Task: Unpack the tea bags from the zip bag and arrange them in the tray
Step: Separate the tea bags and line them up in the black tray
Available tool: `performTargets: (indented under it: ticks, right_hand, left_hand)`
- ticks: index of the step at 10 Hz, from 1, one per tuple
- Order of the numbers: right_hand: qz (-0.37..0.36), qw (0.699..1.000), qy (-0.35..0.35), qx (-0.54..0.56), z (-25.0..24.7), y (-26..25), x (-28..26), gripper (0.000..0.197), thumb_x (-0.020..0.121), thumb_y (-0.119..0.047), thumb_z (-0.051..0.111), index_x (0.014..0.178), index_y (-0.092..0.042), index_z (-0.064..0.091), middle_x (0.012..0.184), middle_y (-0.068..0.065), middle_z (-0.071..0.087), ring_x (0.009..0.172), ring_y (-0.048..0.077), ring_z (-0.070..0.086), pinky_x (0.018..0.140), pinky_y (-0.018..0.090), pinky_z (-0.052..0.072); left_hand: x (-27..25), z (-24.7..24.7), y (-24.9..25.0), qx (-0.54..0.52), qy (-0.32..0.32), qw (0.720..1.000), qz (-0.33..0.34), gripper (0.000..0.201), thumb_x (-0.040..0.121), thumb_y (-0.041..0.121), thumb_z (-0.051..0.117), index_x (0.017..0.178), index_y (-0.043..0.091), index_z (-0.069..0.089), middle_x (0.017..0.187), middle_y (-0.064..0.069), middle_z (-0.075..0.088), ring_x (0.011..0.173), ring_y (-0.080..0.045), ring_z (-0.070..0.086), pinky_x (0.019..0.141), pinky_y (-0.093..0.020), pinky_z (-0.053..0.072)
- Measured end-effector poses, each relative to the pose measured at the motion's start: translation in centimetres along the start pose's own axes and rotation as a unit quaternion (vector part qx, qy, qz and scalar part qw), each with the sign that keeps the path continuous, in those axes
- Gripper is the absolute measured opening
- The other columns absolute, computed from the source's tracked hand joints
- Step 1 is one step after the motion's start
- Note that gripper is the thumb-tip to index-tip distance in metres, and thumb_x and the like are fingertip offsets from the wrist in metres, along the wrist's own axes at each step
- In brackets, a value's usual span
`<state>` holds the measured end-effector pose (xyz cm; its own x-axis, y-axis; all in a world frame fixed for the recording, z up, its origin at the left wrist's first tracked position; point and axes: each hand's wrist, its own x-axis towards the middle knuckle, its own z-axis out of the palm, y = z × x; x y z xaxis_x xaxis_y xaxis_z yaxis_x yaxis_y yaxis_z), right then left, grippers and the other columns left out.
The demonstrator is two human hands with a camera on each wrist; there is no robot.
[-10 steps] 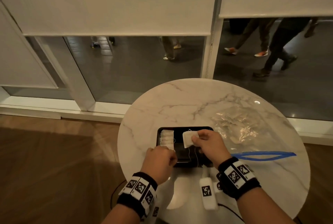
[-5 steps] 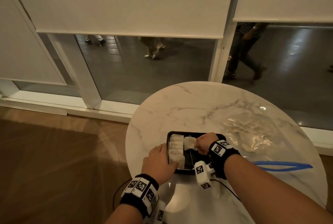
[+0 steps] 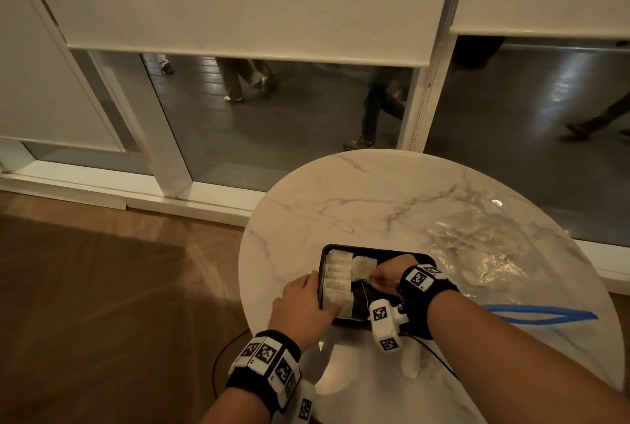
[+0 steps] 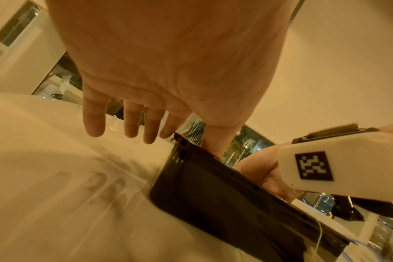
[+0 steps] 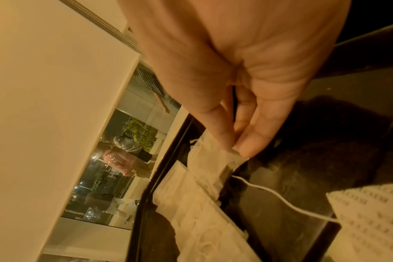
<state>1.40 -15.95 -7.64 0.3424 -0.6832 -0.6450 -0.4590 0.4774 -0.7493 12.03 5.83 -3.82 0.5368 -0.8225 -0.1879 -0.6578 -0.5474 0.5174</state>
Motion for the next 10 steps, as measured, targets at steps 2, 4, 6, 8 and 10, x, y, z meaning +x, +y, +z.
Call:
performTargets:
  ticks: [2,4,6,8,10]
  right_hand:
    - [-0.008,0.999,-0.025,-0.042,-0.6,0.2,-0.4,0.015,0.084,0.003,0.069,0.090,-0.007,0.060,0.105,0.018,0.068,0.088,0.027,0.072,0.067,0.030,0.060]
    - [0.001,0.998,-0.019,-0.053,-1.5,-0.6,-1.5,0.016,0.082,0.003,0.068,0.088,-0.008,0.060,0.103,0.016,0.068,0.087,0.025,0.071,0.064,0.029,0.060]
    - [0.020,1.000,0.021,0.009,-2.0,-2.1,-4.2,0.017,0.079,0.005,0.069,0.064,0.003,0.063,0.056,0.016,0.057,0.059,0.030,0.060,0.088,0.043,0.056]
    - [-0.038,0.996,0.015,0.079,-3.4,-3.5,-10.6,0.006,0.093,-0.004,0.062,0.094,0.002,0.063,0.086,0.017,0.066,0.078,0.027,0.066,0.072,0.035,0.059]
    - [-0.157,0.986,0.015,0.049,-6.1,-1.5,-15.0,0.009,0.093,-0.008,0.063,0.098,-0.005,0.070,0.089,0.014,0.072,0.078,0.022,0.067,0.072,0.033,0.059]
  left_hand:
    - [-0.4,-0.1,0.3,-0.021,0.009,1.000,-0.006,0.074,0.089,0.058,0.055,0.152,0.031,0.027,0.145,0.004,0.047,0.132,-0.023,0.044,0.108,-0.048,0.042]
    - [-1.2,0.1,0.9,-0.059,0.084,0.994,0.044,0.075,0.095,0.045,0.056,0.156,0.034,0.014,0.150,0.004,0.037,0.132,-0.020,0.041,0.110,-0.042,0.040]
    - [-2.2,0.3,2.6,0.023,0.121,0.984,0.131,0.036,0.095,0.036,0.057,0.132,0.038,0.056,0.143,0.011,0.041,0.136,-0.013,0.027,0.113,-0.033,0.028]
    - [-2.7,1.1,4.5,0.078,0.066,0.974,0.204,0.024,0.096,0.039,0.054,0.115,0.034,0.068,0.118,0.017,0.063,0.115,-0.009,0.047,0.099,-0.030,0.033]
    - [-2.9,2.4,4.8,0.123,0.054,0.972,0.194,0.024,0.099,0.039,0.050,0.116,0.036,0.067,0.111,0.014,0.067,0.109,-0.010,0.055,0.095,-0.030,0.034]
